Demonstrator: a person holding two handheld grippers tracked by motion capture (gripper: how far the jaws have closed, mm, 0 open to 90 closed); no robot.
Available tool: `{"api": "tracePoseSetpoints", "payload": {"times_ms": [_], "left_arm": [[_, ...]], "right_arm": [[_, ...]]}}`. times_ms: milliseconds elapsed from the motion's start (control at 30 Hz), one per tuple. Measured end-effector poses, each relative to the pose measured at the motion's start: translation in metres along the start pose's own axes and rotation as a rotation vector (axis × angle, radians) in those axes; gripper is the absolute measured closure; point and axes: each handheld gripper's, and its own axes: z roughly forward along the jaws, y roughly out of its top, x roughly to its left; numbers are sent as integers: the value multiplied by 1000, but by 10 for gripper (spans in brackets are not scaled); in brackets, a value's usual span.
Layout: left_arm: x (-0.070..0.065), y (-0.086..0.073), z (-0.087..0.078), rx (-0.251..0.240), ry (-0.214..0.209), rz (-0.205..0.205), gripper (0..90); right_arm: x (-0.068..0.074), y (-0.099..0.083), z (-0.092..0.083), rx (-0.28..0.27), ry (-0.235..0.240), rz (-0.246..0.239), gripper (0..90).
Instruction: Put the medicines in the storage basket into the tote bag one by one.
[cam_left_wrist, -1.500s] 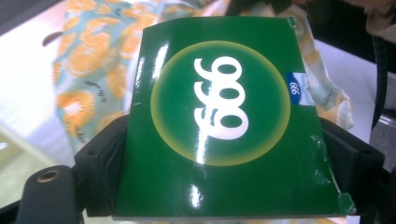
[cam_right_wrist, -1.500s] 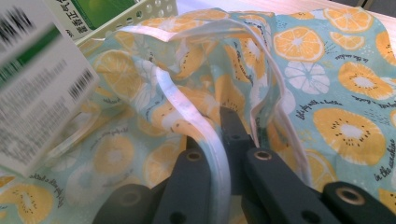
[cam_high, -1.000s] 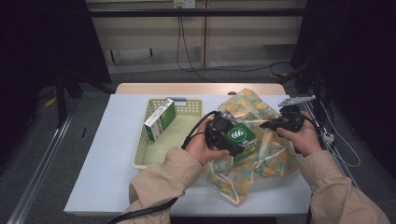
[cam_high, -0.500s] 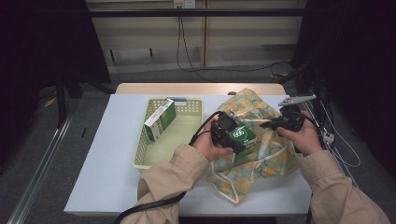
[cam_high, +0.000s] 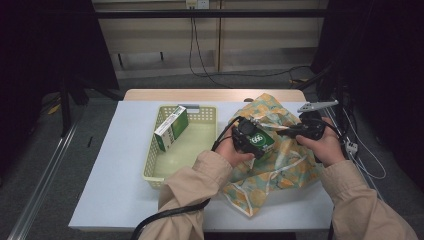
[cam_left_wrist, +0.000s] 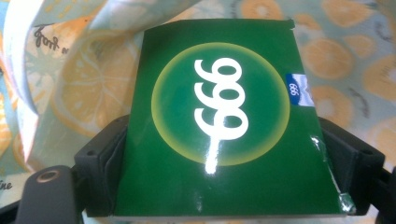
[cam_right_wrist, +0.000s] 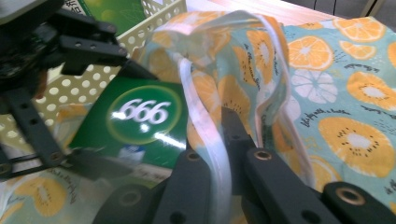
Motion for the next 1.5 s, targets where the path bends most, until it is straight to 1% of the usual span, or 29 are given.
{"api": "tracePoseSetpoints", "payload": {"times_ms": [67,100,133,167,233,300,367,467,500,533,567,633,667,767,800,833,867,933,967,1033,1067,1133,1167,1200,1233,1300,1333,1367,1500], "left_arm": [[3,4,2,0,17,-6,164],[5,5,3,-6,16,-15,164],[5,6,5,-6,52,-25,164],[8,7,5,-14,35,-32,164],[10,9,7,-35,54,-44,164],[13,12,7,-63,56,-52,164],[15,14,9,-97,74,-81,161],[15,16,13,-99,68,-86,146],[16,16,12,-95,49,-77,143],[15,16,11,-96,63,-71,138],[15,15,9,-93,47,-66,131],[15,14,3,-103,19,-76,128],[15,13,-1,-100,7,-70,127],[13,12,-13,-103,-25,-81,96],[12,11,-17,-116,-32,-91,96],[12,11,-23,-113,-32,-71,98],[11,10,-27,-113,-32,-70,98],[11,8,-36,-114,-46,-65,97],[11,7,-39,-121,-47,-68,99],[11,5,-48,-117,-44,-52,100],[11,3,-52,-124,-48,-56,100],[12,0,-58,-111,-44,-39,98],[12,-2,-61,-115,-40,-36,98],[12,-3,-64,-108,-37,-22,99],[12,-5,-67,-113,-39,-29,99],[13,-8,-72,-122,-39,-27,99],[14,-9,-76,-117,-39,-21,101],[15,-11,-79,-132,-32,-31,101],[23,-18,-92,-142,-1,-26,101]], "right_arm": [[1,0,0,1,3,-5,897],[1,0,0,2,5,-8,897],[2,0,0,2,7,-9,897],[2,0,0,1,9,-8,897],[2,0,-1,-1,13,-8,897],[3,1,-2,-1,16,-10,897],[3,1,-3,-1,16,-12,897],[3,1,-3,1,13,-10,897],[2,1,-3,1,14,-8,897],[2,1,-4,1,12,-5,897],[2,0,-4,1,12,-5,897],[1,0,-5,4,11,-7,897],[1,0,-5,5,9,-5,897],[1,0,-5,5,7,-2,897],[1,0,-5,6,5,-1,897],[1,0,-5,6,3,-2,897],[1,0,-4,6,1,-2,897],[1,0,-4,8,-3,-1,897],[2,0,-4,10,-4,-2,897],[2,0,-4,10,-5,0,897],[3,1,-4,11,-5,-1,897],[4,1,-3,14,-4,-8,897],[4,1,-3,15,-6,-7,897],[4,1,-3,15,-7,-8,897],[4,1,-3,15,-7,-6,897],[4,1,-3,14,-7,-6,897],[4,1,-3,13,-6,-7,897],[5,1,-3,13,-8,-4,897],[4,1,-6,9,-6,-3,897]]}}
